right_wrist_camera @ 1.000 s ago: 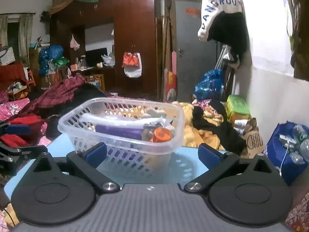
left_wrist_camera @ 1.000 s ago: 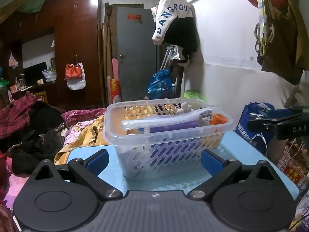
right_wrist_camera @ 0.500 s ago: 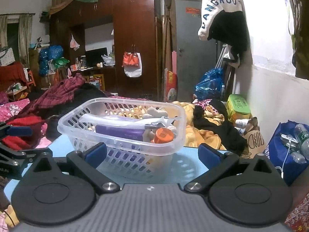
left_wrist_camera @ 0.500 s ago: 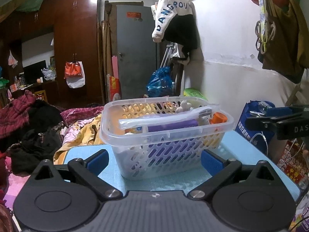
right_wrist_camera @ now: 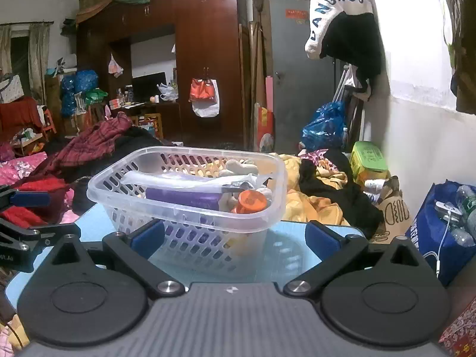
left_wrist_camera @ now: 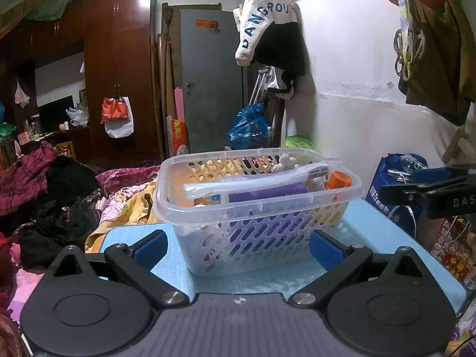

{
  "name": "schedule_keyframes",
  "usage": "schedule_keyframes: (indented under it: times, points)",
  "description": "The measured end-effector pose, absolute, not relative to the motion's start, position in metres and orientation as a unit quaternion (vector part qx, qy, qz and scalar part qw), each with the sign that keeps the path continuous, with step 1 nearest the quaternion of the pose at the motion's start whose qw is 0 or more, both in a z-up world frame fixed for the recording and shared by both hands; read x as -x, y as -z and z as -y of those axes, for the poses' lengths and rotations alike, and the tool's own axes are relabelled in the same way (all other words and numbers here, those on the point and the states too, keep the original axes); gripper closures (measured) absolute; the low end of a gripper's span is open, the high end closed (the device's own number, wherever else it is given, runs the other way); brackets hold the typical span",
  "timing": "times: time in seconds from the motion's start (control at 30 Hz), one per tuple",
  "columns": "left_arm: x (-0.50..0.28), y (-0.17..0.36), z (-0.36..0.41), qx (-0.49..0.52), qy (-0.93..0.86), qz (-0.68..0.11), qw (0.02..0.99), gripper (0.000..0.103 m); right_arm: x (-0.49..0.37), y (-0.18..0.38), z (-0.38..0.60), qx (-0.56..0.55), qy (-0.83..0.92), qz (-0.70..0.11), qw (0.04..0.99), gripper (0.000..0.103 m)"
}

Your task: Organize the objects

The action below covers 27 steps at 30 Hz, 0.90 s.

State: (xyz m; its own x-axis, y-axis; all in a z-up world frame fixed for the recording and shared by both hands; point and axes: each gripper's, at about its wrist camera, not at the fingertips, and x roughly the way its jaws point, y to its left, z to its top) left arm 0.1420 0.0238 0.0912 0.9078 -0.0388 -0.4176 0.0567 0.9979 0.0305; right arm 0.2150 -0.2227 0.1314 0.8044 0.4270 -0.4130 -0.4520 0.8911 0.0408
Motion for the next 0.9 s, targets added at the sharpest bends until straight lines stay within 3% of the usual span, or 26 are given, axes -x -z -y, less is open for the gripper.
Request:
schedule_keyframes:
  times: [0.9]
  points:
    - [-0.1411,-0.0879,-0.0138,-0.026,0.027,-0.209,0.977,0.001,-0.2091,-0.1282,0.2241,0.023,-0.234,-0.203,0.951,0.000]
